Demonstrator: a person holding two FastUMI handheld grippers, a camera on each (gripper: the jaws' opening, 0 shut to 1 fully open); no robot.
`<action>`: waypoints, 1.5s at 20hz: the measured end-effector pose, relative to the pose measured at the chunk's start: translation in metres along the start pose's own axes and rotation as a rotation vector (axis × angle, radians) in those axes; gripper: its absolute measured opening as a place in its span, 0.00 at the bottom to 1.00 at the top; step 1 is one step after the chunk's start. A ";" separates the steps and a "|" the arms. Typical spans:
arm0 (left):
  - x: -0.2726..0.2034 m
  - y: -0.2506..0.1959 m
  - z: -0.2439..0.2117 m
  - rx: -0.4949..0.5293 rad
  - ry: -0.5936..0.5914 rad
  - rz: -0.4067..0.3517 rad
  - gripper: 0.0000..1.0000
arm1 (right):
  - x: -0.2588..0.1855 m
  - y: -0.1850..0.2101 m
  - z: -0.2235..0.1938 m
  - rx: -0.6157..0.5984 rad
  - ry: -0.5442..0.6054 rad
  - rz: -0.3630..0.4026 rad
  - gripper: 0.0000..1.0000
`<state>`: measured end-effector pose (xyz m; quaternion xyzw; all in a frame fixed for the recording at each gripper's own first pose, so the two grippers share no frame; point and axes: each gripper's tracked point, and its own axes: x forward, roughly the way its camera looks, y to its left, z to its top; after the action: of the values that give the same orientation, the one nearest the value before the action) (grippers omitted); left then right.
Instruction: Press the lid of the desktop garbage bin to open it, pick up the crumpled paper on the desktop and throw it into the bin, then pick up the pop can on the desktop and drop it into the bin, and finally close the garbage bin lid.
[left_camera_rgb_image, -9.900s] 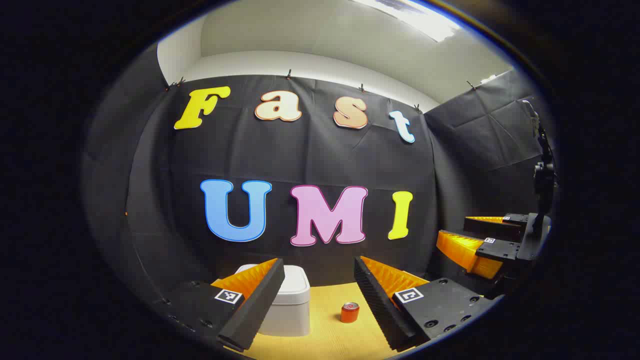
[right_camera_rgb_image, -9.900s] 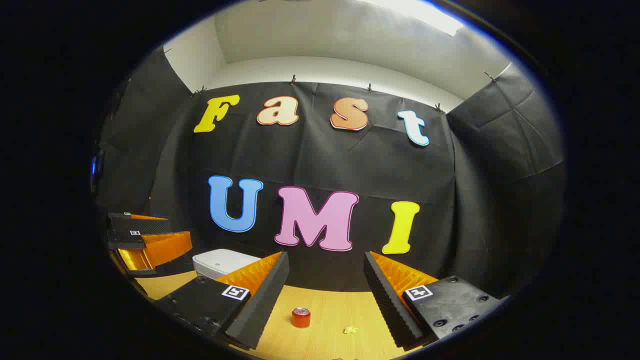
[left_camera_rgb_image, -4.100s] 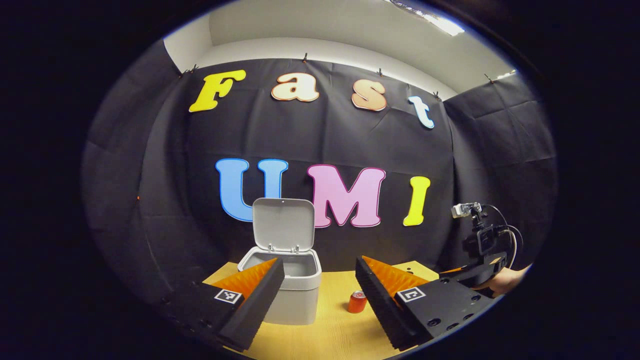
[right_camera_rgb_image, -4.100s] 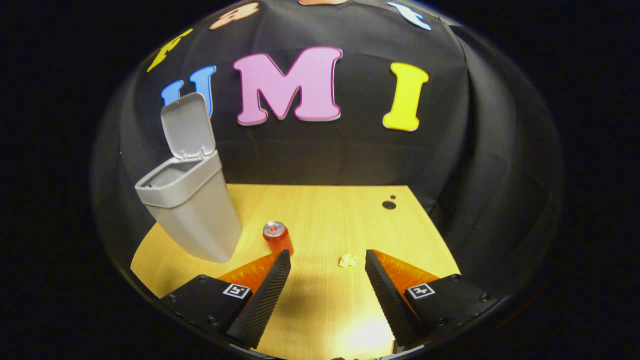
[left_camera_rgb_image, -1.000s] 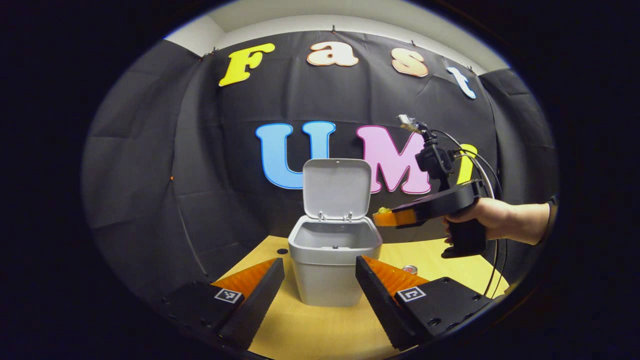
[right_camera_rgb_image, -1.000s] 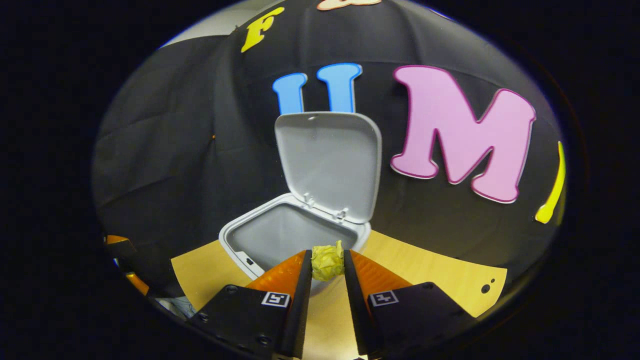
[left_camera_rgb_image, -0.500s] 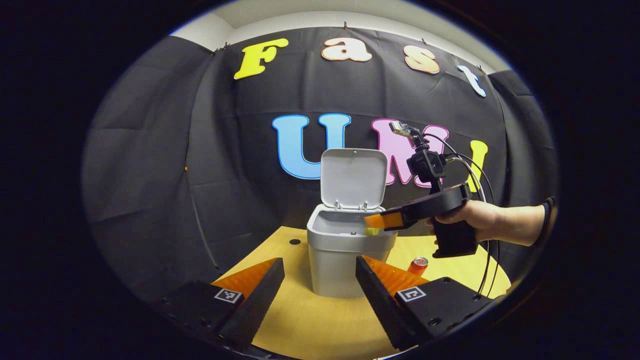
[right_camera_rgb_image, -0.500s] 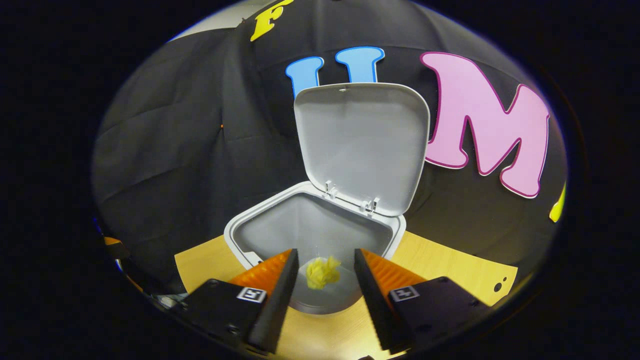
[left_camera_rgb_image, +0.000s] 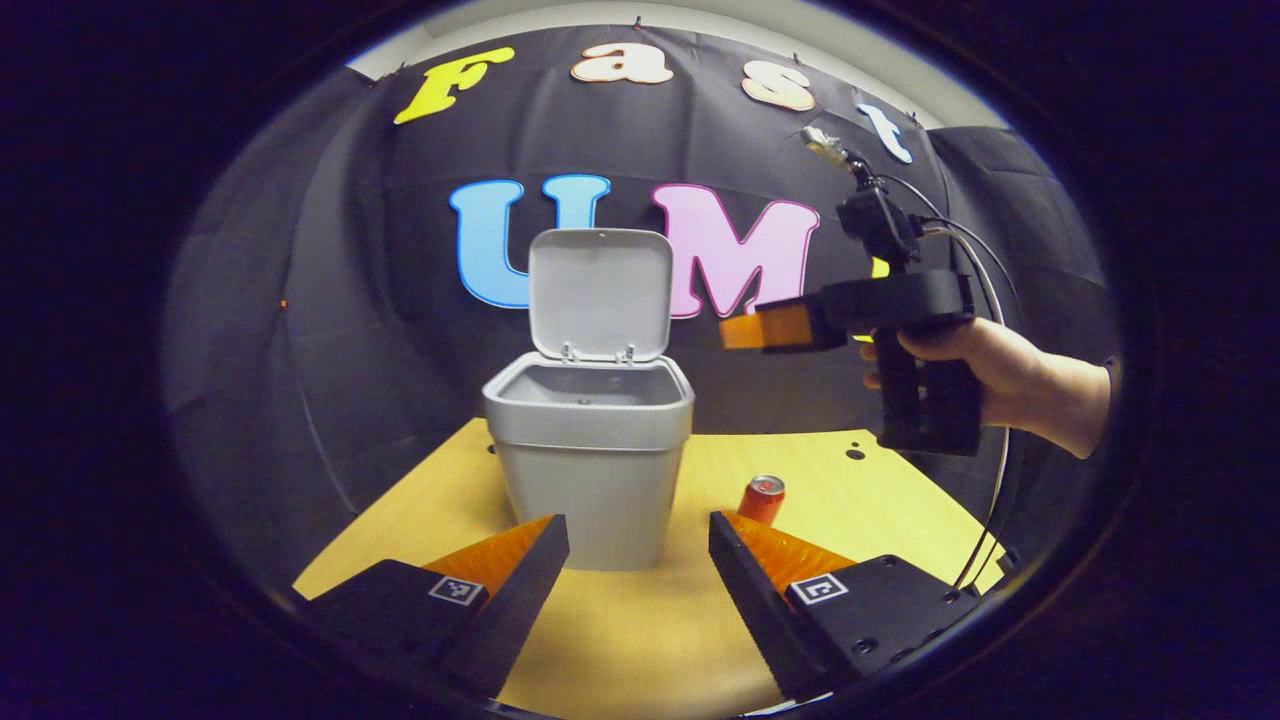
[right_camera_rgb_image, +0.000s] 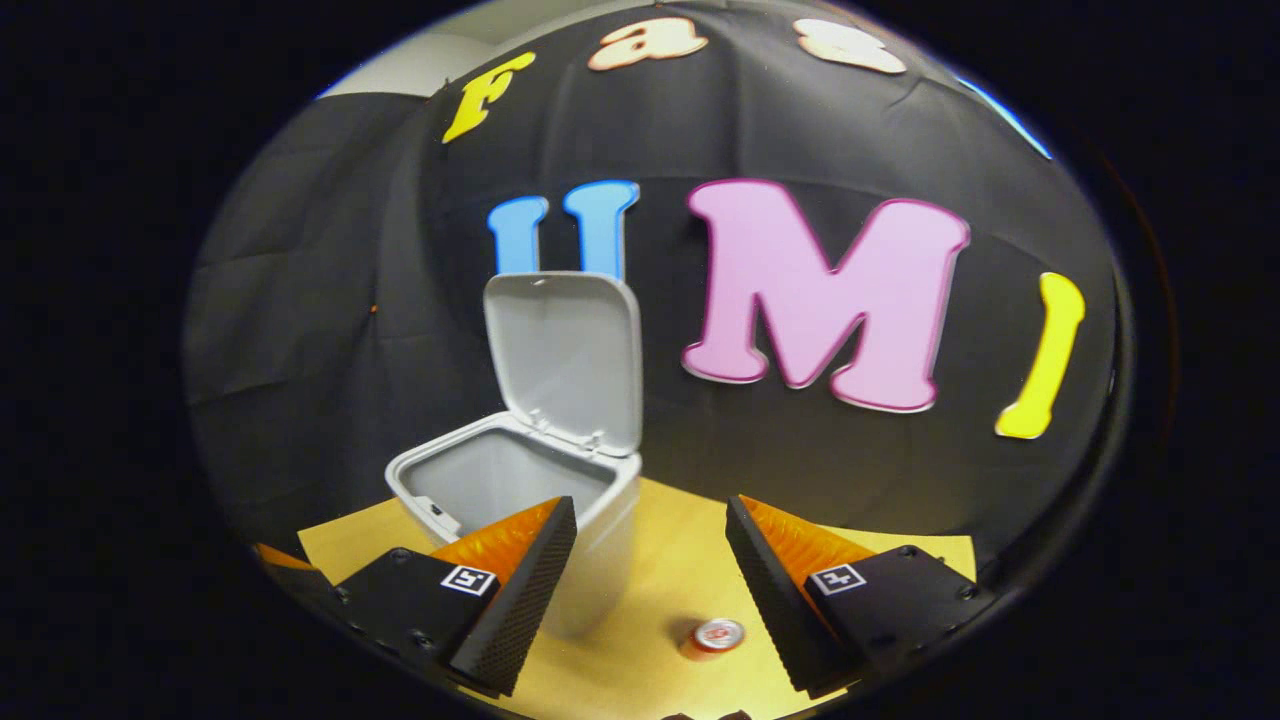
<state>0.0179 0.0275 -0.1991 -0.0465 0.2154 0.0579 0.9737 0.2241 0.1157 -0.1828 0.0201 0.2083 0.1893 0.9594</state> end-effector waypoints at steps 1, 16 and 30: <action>0.012 -0.015 -0.009 -0.004 0.006 -0.036 0.95 | -0.011 -0.024 0.001 0.009 -0.021 -0.047 0.97; 0.231 -0.131 -0.134 0.046 0.115 -0.188 0.96 | -0.123 -0.275 -0.076 0.042 -0.103 -0.596 0.97; 0.310 -0.151 -0.142 0.078 0.072 -0.196 0.95 | -0.119 -0.313 -0.150 0.077 0.046 -0.644 0.97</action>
<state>0.2589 -0.1096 -0.4489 -0.0317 0.2469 -0.0477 0.9673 0.1741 -0.2243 -0.3099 -0.0146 0.2327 -0.1317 0.9635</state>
